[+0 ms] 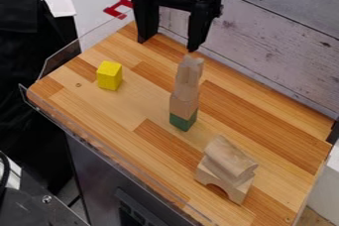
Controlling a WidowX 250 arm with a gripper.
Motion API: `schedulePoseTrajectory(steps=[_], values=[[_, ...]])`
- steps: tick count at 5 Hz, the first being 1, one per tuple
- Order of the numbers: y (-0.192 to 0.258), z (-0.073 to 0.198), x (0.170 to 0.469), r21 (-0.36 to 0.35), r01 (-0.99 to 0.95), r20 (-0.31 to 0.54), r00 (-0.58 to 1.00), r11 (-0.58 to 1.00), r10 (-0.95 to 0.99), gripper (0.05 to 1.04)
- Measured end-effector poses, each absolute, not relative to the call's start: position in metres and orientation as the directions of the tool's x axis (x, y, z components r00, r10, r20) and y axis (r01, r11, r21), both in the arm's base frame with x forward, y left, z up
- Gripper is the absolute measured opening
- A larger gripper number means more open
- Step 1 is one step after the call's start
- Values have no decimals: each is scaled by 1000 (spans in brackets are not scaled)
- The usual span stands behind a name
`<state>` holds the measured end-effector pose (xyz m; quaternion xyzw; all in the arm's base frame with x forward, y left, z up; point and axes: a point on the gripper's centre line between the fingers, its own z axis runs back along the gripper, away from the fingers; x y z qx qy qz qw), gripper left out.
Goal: Pick up the plus and put down on the upper of yellow cube
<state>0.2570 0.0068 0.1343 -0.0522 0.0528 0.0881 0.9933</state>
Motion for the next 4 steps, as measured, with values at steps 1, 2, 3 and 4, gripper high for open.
schedulePoseTrajectory(steps=[1,2,3,4], values=[[6,126,255,-93,-184,-148,974,979,169,1001],[3,123,253,-112,-190,-157,973,975,171,1001],[2,123,255,-117,-199,-147,972,973,181,1001],[5,122,258,-87,-215,-124,971,973,204,1001]])
